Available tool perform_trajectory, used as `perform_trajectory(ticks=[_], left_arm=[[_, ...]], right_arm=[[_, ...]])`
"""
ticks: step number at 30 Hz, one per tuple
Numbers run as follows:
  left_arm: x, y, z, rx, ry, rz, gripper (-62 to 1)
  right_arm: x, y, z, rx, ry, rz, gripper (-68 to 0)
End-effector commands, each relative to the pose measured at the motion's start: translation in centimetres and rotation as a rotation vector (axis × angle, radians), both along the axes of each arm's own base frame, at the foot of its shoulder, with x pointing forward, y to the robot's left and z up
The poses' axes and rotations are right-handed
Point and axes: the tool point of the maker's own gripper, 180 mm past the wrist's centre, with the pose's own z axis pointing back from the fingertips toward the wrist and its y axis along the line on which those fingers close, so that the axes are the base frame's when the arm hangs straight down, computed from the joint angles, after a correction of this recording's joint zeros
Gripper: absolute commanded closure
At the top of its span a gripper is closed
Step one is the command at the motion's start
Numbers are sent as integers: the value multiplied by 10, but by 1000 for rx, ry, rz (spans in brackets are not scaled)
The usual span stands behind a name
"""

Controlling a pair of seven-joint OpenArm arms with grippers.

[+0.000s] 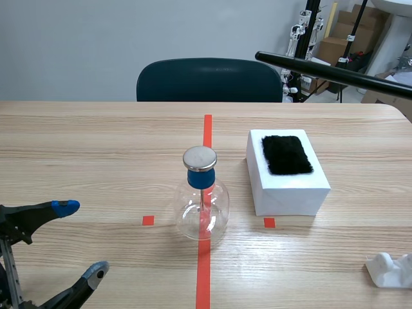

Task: Do the electroscope experiment. move the rod toward and away from the electroscope

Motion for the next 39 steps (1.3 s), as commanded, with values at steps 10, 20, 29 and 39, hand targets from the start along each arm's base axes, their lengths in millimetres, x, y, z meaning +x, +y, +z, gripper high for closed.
perform_trajectory(ticks=[10, 20, 29, 39], left_arm=[[4, 3, 8, -17, -28, 7, -623], [4, 3, 8, -17, -28, 7, -623], [4, 3, 8, -17, -28, 7, -623], [4, 3, 8, -18, -28, 7, -623]], right_arm=[[2, -2, 8, -2, -31, -1, 2], [7, -9, 12, -44, -34, -19, 2], [28, -21, 34, -134, -89, -41, 3], [54, -12, 59, -274, -138, 30, 3]])
